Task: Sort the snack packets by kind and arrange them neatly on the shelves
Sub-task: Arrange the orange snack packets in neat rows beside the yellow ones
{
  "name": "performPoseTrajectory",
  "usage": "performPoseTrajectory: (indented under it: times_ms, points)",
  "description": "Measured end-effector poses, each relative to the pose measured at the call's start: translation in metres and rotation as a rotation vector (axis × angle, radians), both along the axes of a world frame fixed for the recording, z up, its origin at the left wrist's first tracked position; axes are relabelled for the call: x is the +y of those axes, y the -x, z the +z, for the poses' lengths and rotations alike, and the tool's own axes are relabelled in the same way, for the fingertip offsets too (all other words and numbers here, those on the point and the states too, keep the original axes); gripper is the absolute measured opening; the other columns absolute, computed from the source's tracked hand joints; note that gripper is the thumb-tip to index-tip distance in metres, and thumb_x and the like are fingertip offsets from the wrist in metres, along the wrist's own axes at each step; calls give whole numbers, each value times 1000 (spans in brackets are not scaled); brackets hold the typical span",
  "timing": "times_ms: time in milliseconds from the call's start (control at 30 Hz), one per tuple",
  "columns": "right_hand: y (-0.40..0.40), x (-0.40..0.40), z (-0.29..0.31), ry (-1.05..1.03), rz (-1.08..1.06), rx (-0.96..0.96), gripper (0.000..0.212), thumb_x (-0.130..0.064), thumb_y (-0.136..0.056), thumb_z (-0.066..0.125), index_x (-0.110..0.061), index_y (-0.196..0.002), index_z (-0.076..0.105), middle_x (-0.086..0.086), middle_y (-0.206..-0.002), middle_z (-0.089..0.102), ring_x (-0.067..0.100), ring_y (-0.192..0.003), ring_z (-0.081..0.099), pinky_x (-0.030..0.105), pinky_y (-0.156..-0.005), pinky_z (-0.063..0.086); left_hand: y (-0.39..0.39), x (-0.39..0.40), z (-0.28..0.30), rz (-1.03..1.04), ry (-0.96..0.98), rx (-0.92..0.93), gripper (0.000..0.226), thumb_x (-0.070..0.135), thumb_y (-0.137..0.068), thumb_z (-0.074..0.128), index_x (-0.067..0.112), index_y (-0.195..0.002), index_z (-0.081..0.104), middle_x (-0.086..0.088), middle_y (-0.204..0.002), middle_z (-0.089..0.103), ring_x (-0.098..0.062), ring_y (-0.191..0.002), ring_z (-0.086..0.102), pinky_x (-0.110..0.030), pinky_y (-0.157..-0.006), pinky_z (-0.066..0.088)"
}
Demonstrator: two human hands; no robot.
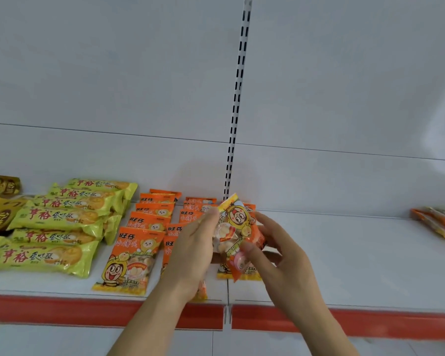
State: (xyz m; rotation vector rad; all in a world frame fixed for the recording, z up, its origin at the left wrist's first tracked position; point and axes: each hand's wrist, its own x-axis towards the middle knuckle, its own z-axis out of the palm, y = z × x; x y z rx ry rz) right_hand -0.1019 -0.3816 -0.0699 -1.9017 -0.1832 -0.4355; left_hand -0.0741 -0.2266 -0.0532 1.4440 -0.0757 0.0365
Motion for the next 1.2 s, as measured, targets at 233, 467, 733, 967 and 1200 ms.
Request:
performPoseTrajectory:
  times_ms: [233,467,733,967,1200]
  points:
    - [-10,-10,5,-255,-120,174,46,-25,-89,74,-30,-131,55,-5,-90,76,12,-85,74,39,-81,60,3,2,-10,-22,-202,-62,29,28,-107,54,18,-90,75,-8,-90,77,-30,-91,75,-54,-88,61]
    - [-20,-26,27,-9,24,178,36,-17,-86,77,-35,-114,65,-12,-90,75,10,-87,71,33,-76,61,2,10,-6,-52,-469,-109,24,40,-95,71,39,-118,63,14,-106,72,6,-86,69,-6,-63,46]
    - [-9,-14,4,-200,-53,259,60,-43,-86,73,-44,-137,43,0,-101,74,14,-81,75,41,-77,62,3,-6,-15,172,-493,-71,24,37,-92,76,25,-103,58,16,-97,64,1,-84,61,-8,-61,44]
    - [-9,-20,-7,209,-126,113,32,-21,-98,61,-46,-118,63,-12,-85,72,4,-71,69,24,-67,55,0,-1,-33,242,-1124,-523,53,38,-93,72,23,-142,61,3,-128,71,-18,-117,67,-39,-98,57]
    - [1,-9,-46,902,-168,145,68,-65,-95,-1,-40,-149,34,1,-157,34,30,-143,33,45,-109,39,-1,-1,-63,205,-1426,-614,28,32,-85,81,22,-112,80,-2,-125,74,-32,-125,64,-59,-106,50]
